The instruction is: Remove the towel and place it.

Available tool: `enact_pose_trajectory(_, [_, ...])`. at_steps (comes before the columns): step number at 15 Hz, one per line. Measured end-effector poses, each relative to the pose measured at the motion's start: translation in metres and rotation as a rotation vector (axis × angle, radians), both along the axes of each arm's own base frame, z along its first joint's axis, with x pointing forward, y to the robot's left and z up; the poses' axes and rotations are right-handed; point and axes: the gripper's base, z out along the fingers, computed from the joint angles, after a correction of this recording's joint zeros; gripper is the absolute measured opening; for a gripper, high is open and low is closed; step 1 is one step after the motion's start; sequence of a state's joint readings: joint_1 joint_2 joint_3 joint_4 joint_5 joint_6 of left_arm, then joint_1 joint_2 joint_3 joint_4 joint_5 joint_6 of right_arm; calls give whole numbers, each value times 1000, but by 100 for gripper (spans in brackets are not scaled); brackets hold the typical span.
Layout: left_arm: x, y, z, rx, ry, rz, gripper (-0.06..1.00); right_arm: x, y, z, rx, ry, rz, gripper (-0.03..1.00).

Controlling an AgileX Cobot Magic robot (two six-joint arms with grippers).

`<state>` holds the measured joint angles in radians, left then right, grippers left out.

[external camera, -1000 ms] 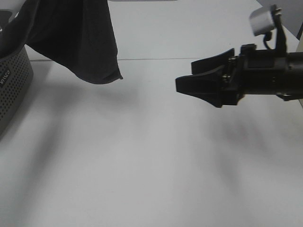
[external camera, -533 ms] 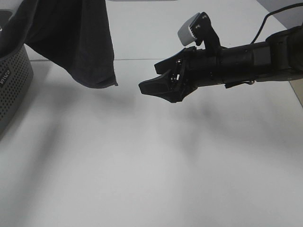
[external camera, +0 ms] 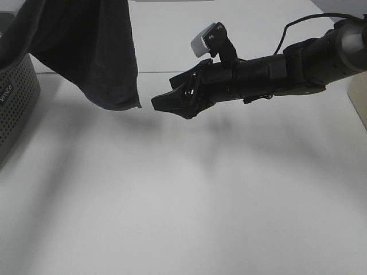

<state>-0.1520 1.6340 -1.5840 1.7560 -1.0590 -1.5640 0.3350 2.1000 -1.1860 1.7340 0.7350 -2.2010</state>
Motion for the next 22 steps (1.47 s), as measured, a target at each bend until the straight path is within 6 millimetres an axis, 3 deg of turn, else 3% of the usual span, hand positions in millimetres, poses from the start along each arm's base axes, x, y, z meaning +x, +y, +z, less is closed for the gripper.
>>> enact_pose_trajectory(3, [0,0,0,0,0,0,0,-9,24,-1,-3,-4,56,76])
enact_pose_trajectory(7, [0,0,0,0,0,0,0,-4,50,0,-10,-48,91,76])
enact_pose_trajectory(11, [0,0,0,0,0,0,0,-3,58,-5,-8,-24,87,73])
enact_pose_trajectory(16, [0,0,0,0,0,0,0,-6,60,-2,75,159,45,31])
enact_pose_trajectory(20, [0,0,0,0,0,0,0,-13,62,4,119,174,124,4])
enact_pose_trajectory(22, [0,0,0,0,0,1,0,-17,61,17,93,144,159,1])
